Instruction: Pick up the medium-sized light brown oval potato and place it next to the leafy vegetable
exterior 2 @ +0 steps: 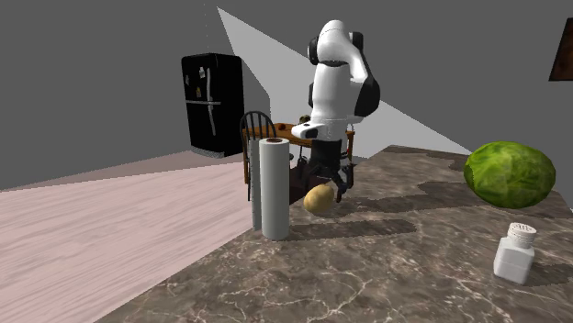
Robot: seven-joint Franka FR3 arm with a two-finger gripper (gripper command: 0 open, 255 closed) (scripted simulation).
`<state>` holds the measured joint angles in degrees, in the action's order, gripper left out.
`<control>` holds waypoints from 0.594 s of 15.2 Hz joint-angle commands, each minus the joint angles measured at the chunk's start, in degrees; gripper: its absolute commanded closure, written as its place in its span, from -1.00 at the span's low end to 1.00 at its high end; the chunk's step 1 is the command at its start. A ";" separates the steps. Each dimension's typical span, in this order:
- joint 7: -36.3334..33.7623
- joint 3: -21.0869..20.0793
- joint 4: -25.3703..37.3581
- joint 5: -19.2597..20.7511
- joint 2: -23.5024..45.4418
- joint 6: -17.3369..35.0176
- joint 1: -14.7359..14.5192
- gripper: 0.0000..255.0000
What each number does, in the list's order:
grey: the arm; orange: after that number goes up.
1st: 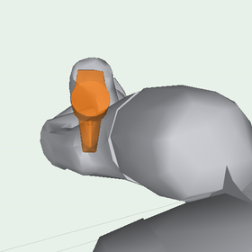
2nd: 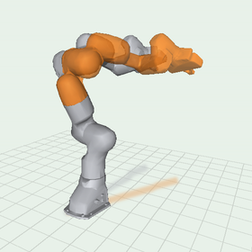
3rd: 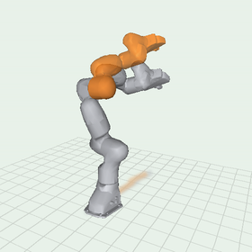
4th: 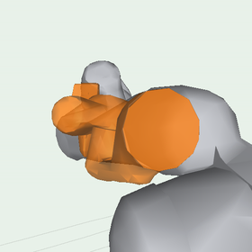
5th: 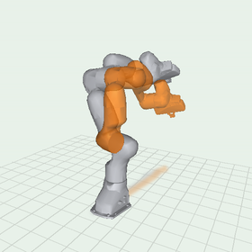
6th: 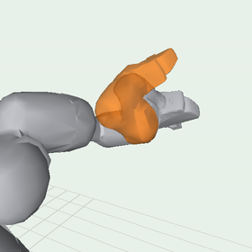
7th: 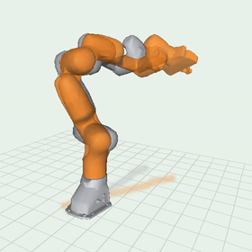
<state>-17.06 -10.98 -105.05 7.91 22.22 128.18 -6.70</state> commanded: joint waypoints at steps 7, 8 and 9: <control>0.00 0.02 0.03 0.02 0.10 0.09 0.00 1.00; 0.01 0.02 0.02 0.02 0.09 0.09 0.01 1.00; 0.01 0.02 0.02 0.02 0.09 0.09 0.01 1.00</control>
<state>-17.05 -10.98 -105.02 7.93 22.29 128.27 -6.70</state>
